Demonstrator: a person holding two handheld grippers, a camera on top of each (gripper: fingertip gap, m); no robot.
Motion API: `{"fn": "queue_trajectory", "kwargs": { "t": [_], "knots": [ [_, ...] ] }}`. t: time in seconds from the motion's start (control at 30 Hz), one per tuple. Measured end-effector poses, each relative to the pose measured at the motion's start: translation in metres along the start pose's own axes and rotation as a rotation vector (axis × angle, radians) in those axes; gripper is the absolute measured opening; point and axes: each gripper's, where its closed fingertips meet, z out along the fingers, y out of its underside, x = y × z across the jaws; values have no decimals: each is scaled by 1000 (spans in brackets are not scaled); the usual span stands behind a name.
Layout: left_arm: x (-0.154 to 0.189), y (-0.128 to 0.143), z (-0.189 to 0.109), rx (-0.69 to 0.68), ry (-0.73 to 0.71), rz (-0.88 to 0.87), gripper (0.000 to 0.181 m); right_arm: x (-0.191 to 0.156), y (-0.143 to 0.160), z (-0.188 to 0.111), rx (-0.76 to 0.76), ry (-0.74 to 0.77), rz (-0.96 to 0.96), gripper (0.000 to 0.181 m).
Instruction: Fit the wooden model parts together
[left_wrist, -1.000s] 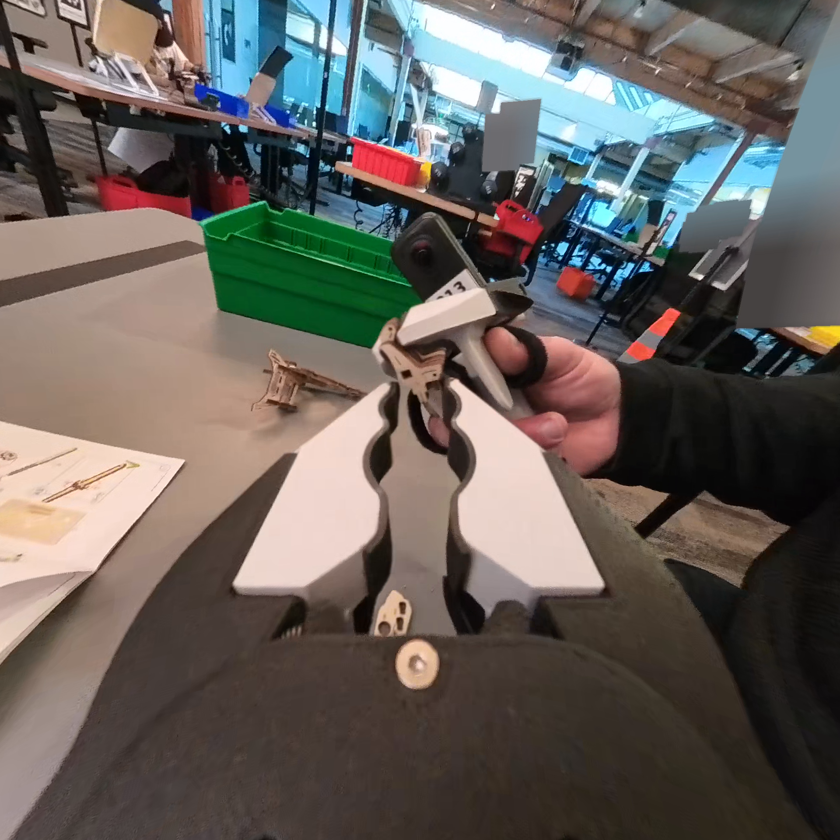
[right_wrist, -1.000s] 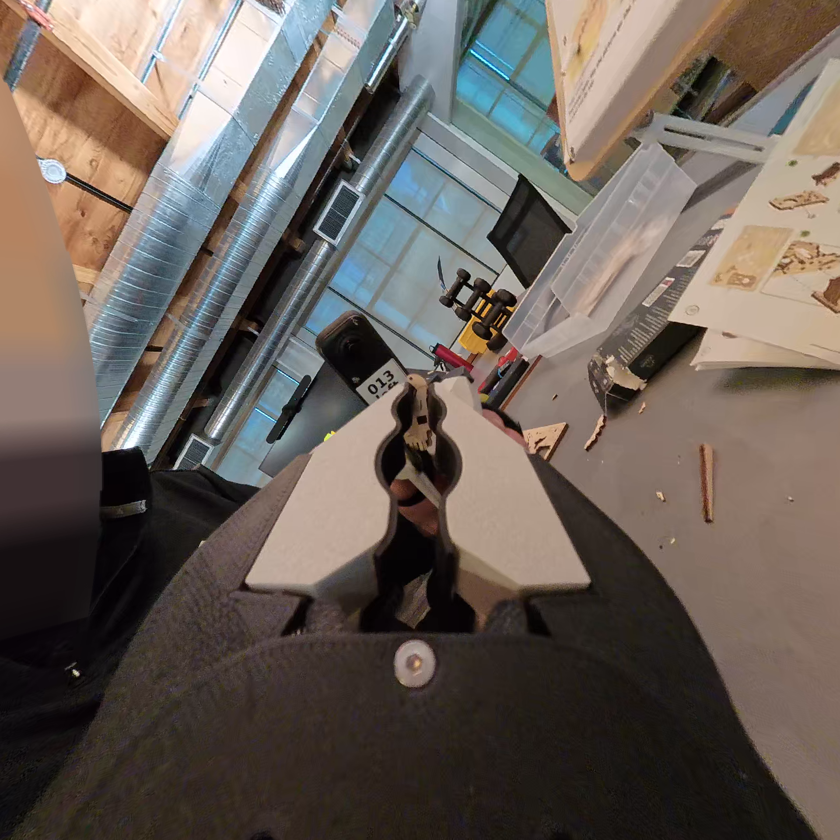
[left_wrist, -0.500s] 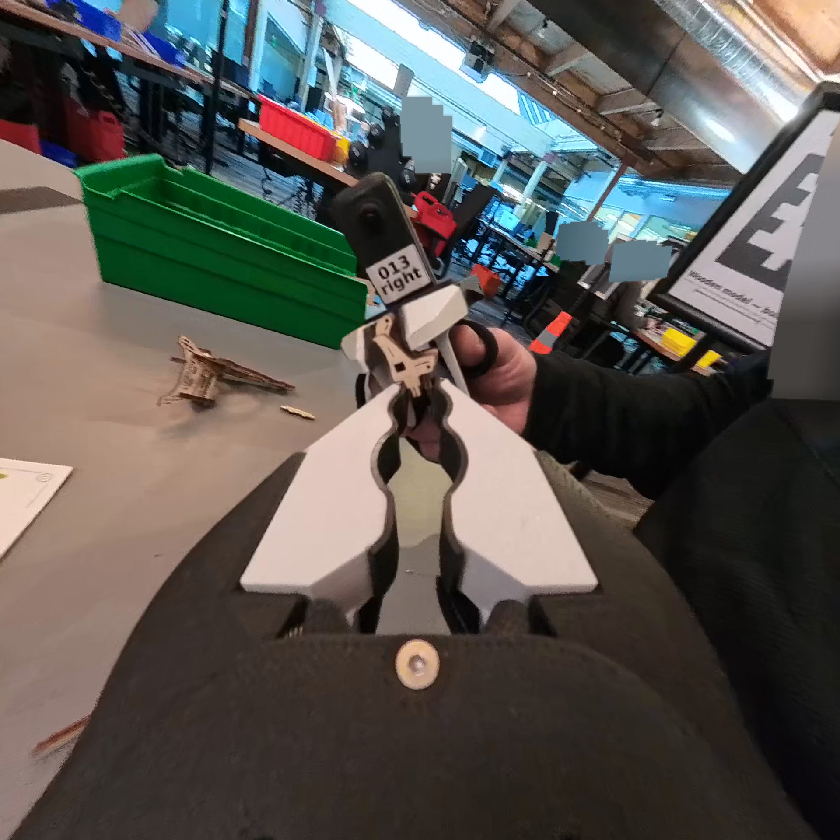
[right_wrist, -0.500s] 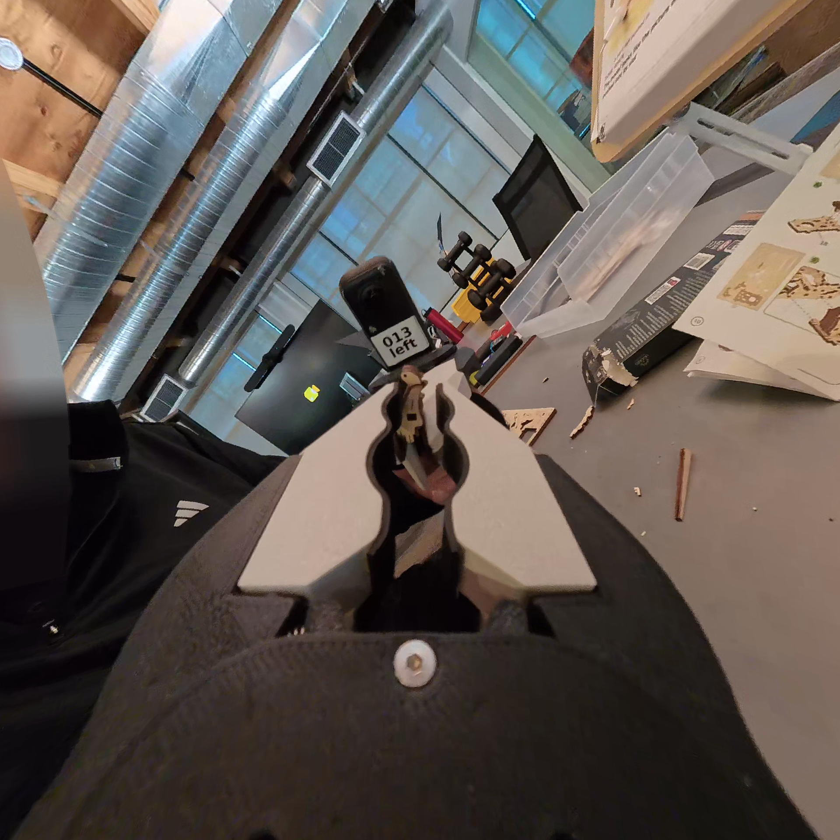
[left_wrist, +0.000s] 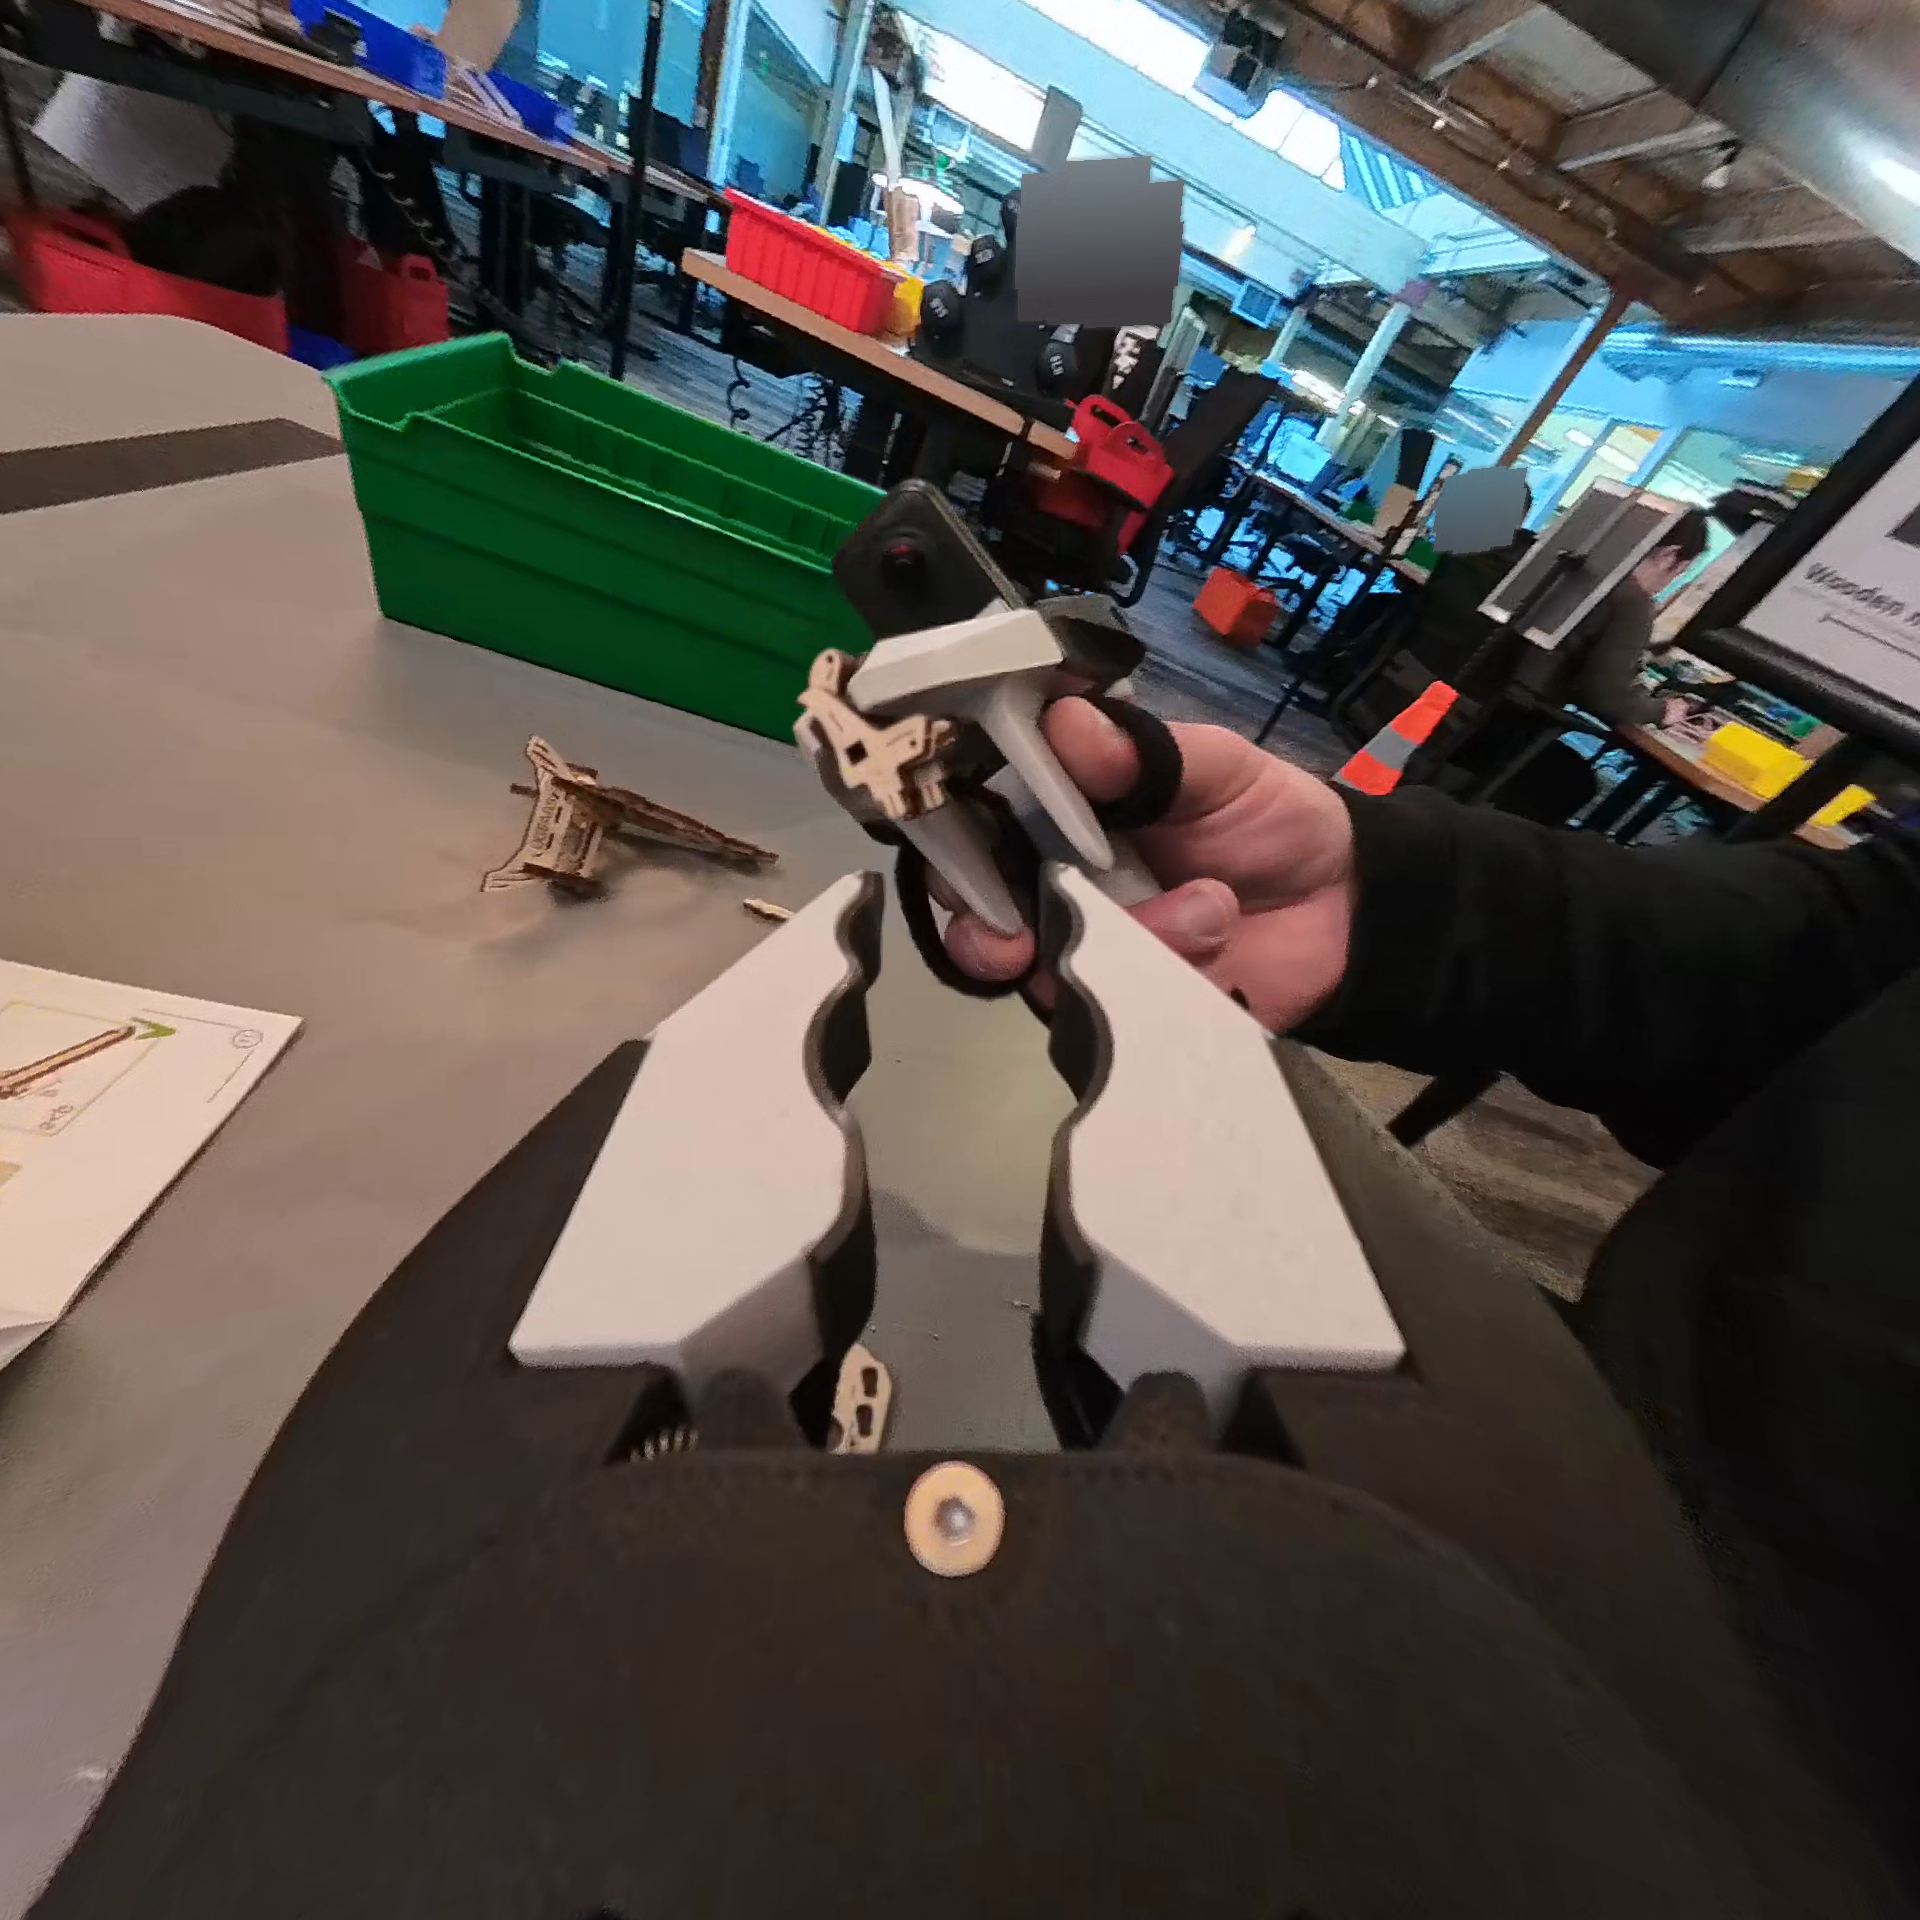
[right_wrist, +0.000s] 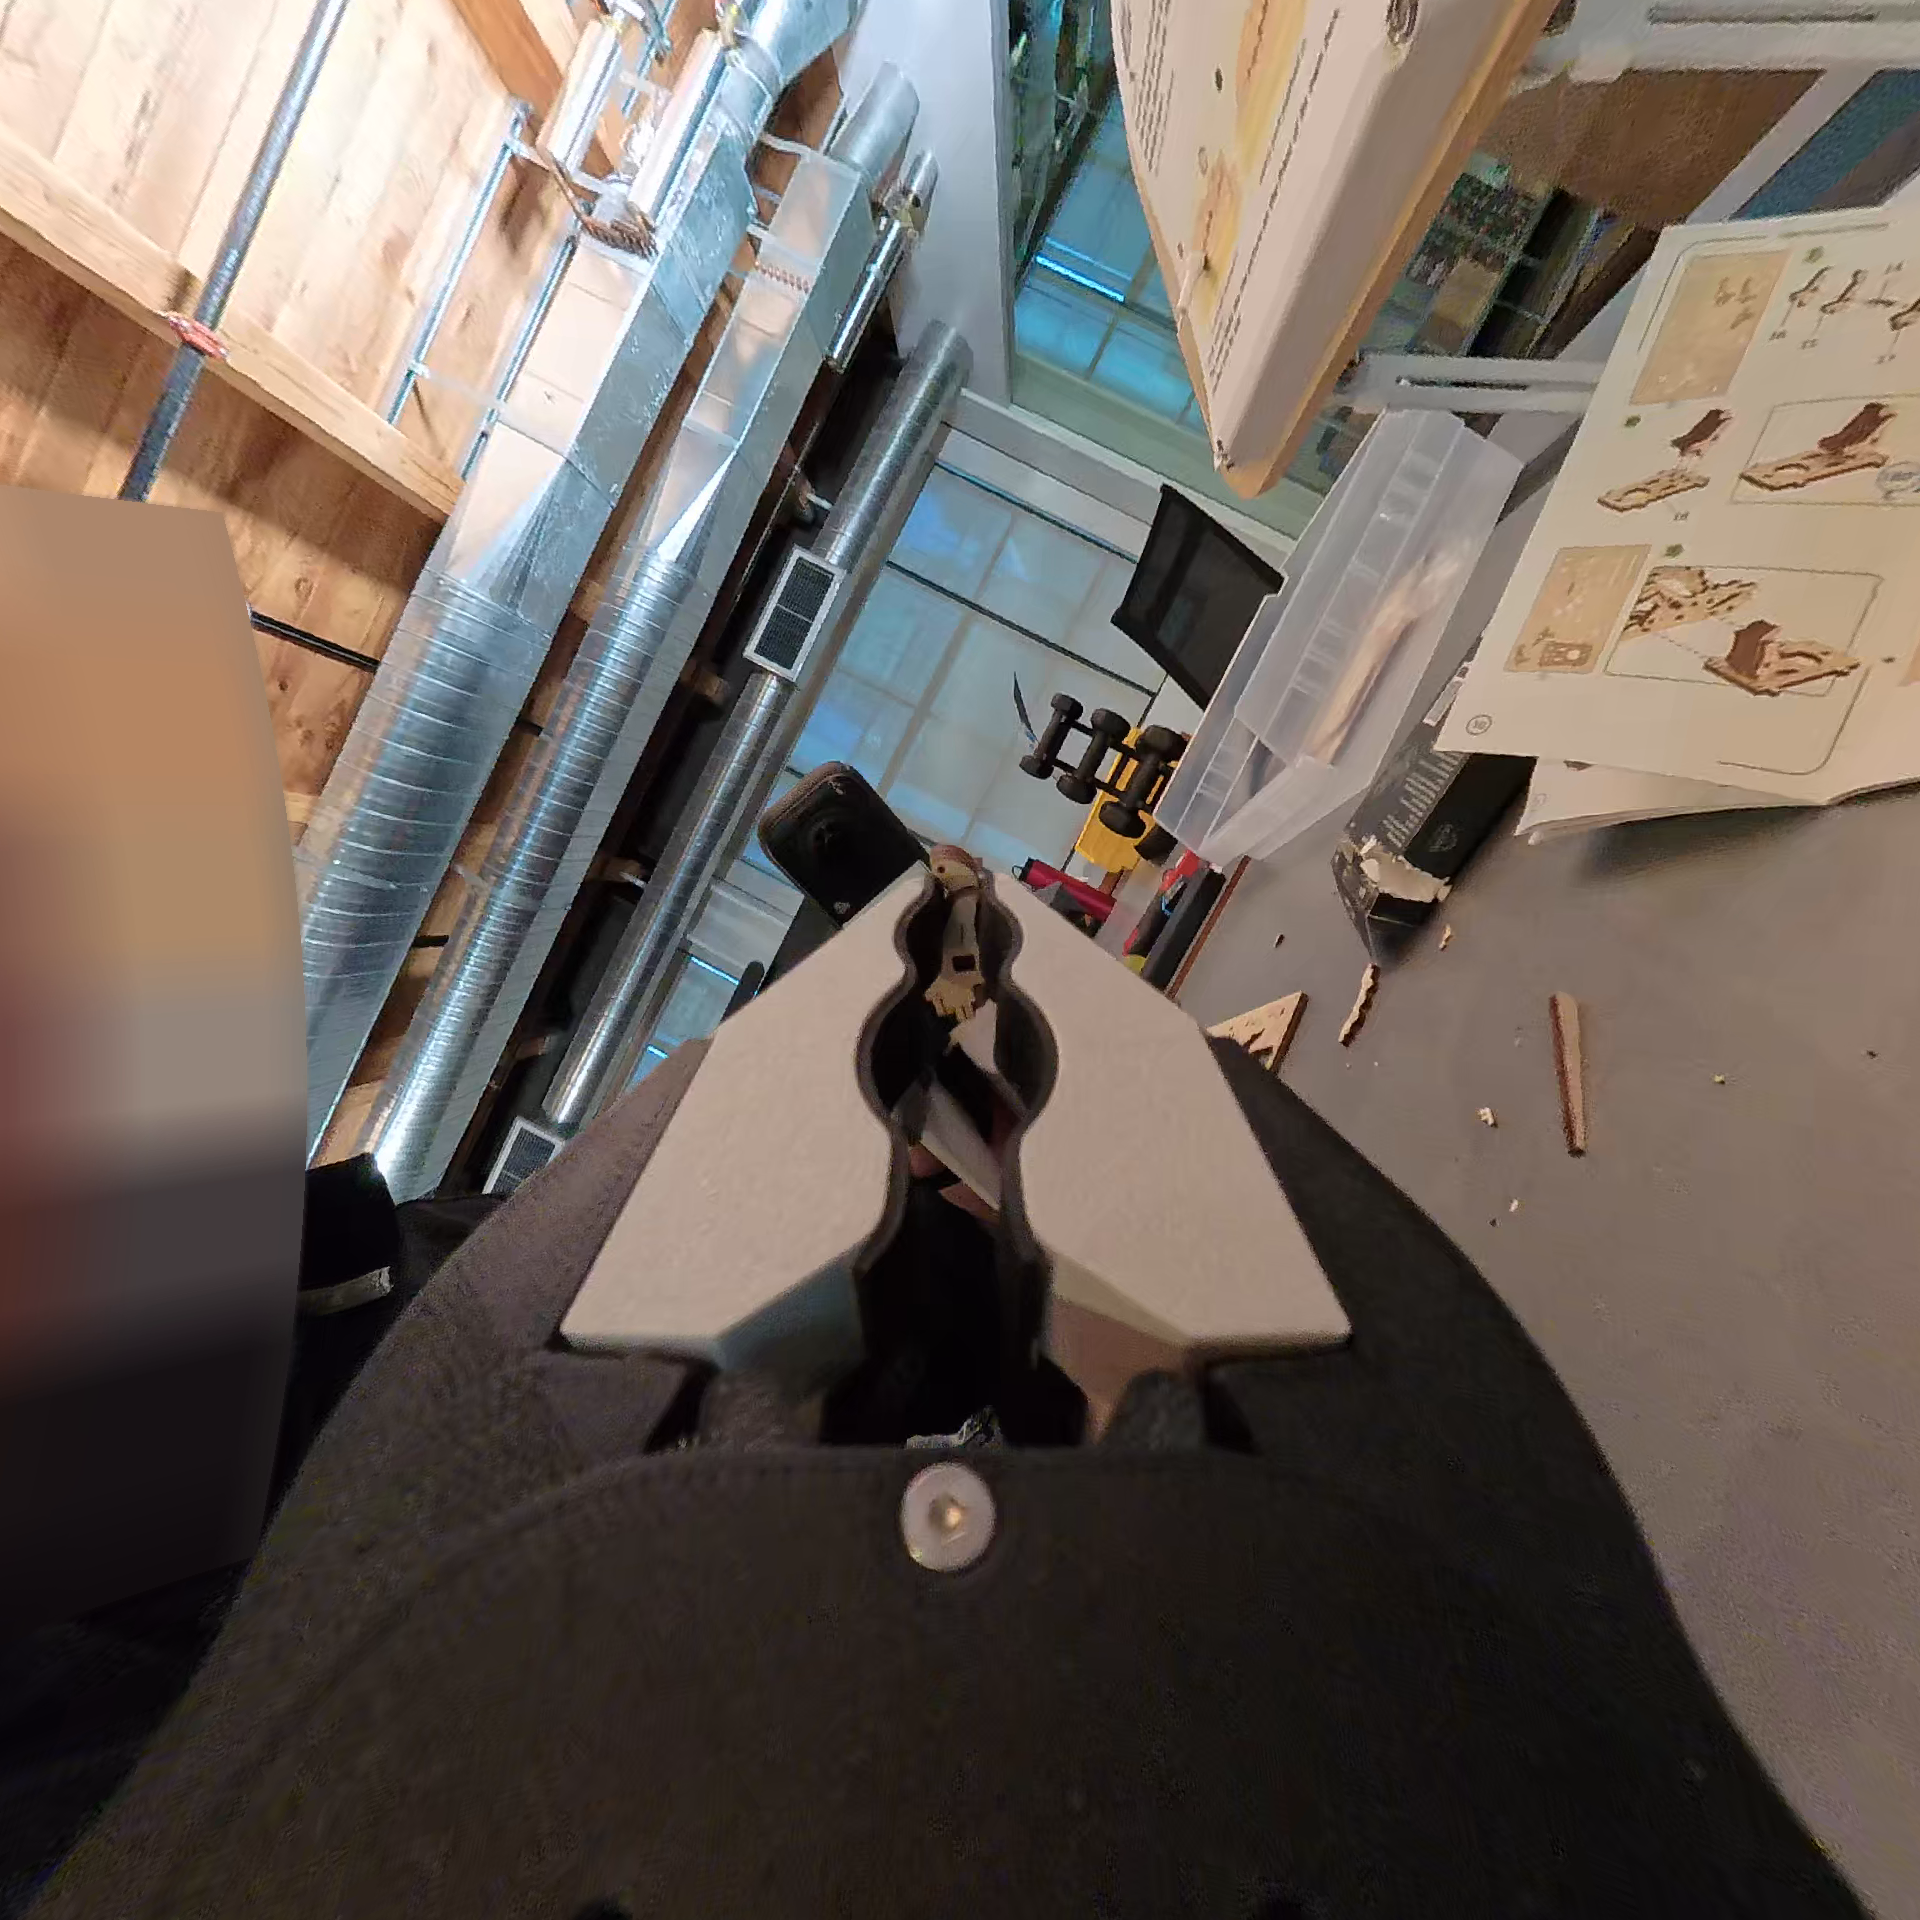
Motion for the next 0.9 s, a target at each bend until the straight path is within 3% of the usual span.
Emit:
{"fn": "queue_trajectory", "kwargs": {
  "t": [0.23, 0.43, 0.7, 0.77, 0.9],
  "knots": [
    [-6, -7, 3, 99, -24, -61, 12, 4, 11, 4, -44, 25, -41, 4],
    [4, -4, 0, 119, 78, -101, 9, 0, 19, 5, -121, 65, -192, 5],
    [19, 7, 0, 4, 224, -102, 9, -5, 37, -3, -306, 75, -323, 5],
    [17, 12, 2, -23, 208, -91, 10, -3, 40, -5, -351, 89, -349, 5],
    [11, 16, -6, -46, 156, -73, 29, 5, 35, -12, -346, 124, -371, 5]
  ]
}}
